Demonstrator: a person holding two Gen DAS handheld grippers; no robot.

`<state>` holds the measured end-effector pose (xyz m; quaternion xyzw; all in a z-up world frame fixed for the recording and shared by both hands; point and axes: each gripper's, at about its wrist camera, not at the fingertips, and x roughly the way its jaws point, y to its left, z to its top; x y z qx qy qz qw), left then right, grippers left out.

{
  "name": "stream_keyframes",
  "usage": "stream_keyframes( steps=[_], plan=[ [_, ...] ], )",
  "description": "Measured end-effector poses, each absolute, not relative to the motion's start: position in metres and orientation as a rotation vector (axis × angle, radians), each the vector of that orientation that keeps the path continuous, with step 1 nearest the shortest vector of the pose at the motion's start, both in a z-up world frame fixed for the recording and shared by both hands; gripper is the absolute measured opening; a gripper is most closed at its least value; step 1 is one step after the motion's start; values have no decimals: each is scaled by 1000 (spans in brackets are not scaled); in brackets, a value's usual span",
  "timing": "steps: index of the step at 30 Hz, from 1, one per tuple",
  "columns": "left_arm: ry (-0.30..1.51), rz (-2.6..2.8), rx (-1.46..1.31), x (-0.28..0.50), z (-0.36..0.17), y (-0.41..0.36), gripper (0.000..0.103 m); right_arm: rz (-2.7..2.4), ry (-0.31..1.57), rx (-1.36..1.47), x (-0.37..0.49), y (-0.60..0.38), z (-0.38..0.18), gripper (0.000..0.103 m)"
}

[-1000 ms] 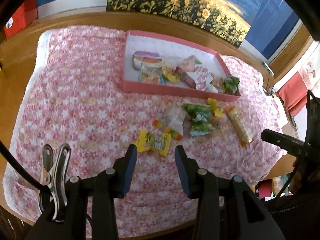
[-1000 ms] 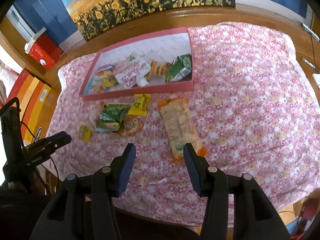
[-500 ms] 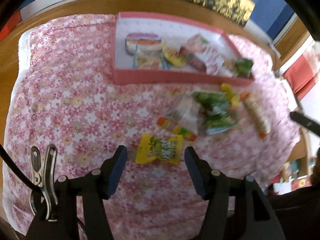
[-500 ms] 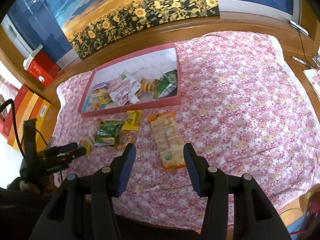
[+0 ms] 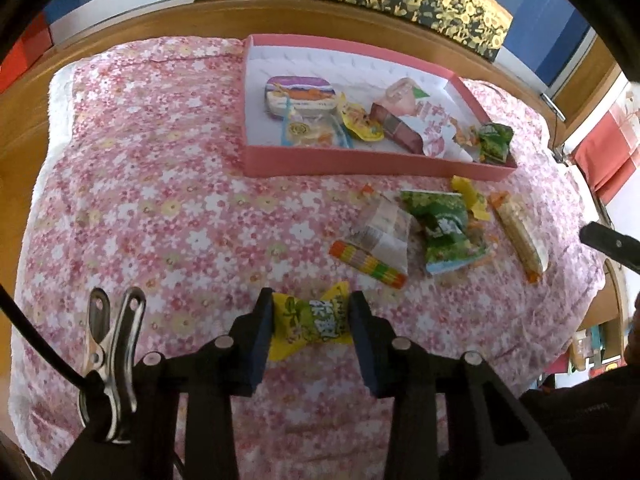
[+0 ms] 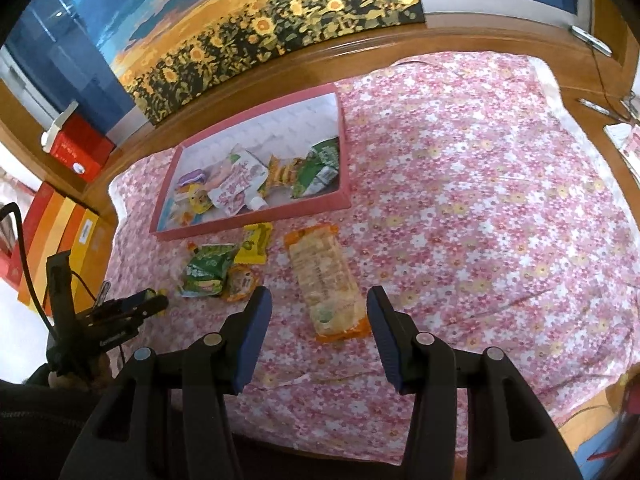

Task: Organize snacks
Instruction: 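Grasp the yellow candy packet with left tool while right tool grasps the long biscuit bag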

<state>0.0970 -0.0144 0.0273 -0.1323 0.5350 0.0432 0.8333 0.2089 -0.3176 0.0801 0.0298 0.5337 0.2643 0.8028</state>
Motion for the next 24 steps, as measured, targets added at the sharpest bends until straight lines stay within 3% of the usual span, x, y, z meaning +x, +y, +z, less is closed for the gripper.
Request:
stream_keyframes(
  steps=[13,24],
  plan=[
    [938,206,-300,51,68,-2,39,732,1169,14,214,-279,72,51],
    [927,237,-329,40,69,-1,39,609,1229,-182,222,-273,41,51]
  ],
)
